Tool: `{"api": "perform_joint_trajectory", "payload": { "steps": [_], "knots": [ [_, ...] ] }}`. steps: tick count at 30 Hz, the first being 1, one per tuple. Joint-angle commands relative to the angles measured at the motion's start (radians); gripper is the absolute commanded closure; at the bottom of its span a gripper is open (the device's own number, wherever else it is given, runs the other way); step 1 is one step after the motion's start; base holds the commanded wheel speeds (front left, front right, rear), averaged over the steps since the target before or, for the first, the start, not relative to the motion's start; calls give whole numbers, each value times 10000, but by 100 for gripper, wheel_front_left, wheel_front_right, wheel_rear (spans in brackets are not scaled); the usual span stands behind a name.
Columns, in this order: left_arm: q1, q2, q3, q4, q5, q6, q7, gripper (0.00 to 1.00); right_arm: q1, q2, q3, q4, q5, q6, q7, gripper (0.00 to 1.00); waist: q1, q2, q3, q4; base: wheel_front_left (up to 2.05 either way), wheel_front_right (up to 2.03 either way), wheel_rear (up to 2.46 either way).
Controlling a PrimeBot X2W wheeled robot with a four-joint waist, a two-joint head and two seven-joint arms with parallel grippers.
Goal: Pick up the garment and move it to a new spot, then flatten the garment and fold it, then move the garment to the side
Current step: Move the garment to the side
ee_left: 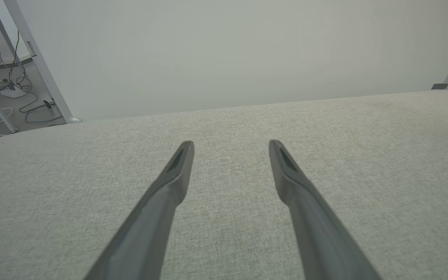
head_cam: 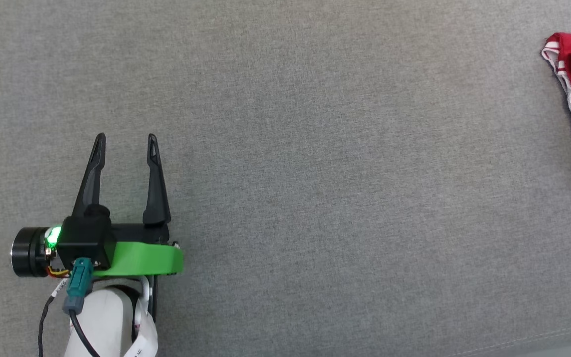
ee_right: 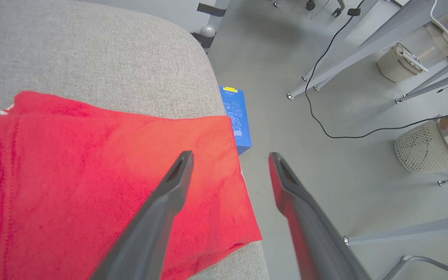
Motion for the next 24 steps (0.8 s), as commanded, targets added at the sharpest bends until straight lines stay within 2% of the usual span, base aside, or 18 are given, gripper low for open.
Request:
{"api": "perform_joint_trajectory", "payload": {
  "steps": [1, 7, 10, 18, 24],
  "knots": [
    [198, -9, 23, 52, -33, 66, -57, 0, 33, 148, -92, -99, -10, -9, -340, 0, 0, -1, -562, 128, 0, 0, 0],
    [763, -115, 77, 274, -152, 130, -57, 0, 470, 614, -448, -969, -466, -9, -2192, 0, 0, -1, -1461, 368, 0, 0, 0],
    [987, -175, 126, 299, -232, 175, -57, 0, 750, 1034, -873, -1521, -711, -9, -2689, 0, 0, -1, -1783, 496, 0, 0, 0],
    [1416, -316, 184, 420, -413, 218, -57, 0, 2322, 2964, -2679, -4361, -2044, -9, -3096, 0, 0, -1, -2562, 1048, 0, 0, 0],
    [1465, -388, 103, 616, -487, 163, -57, 0, 3854, 4593, -3139, -6674, -2694, -9, -3104, 0, 0, -1, -3001, 1528, 0, 0, 0]
  ]
}}
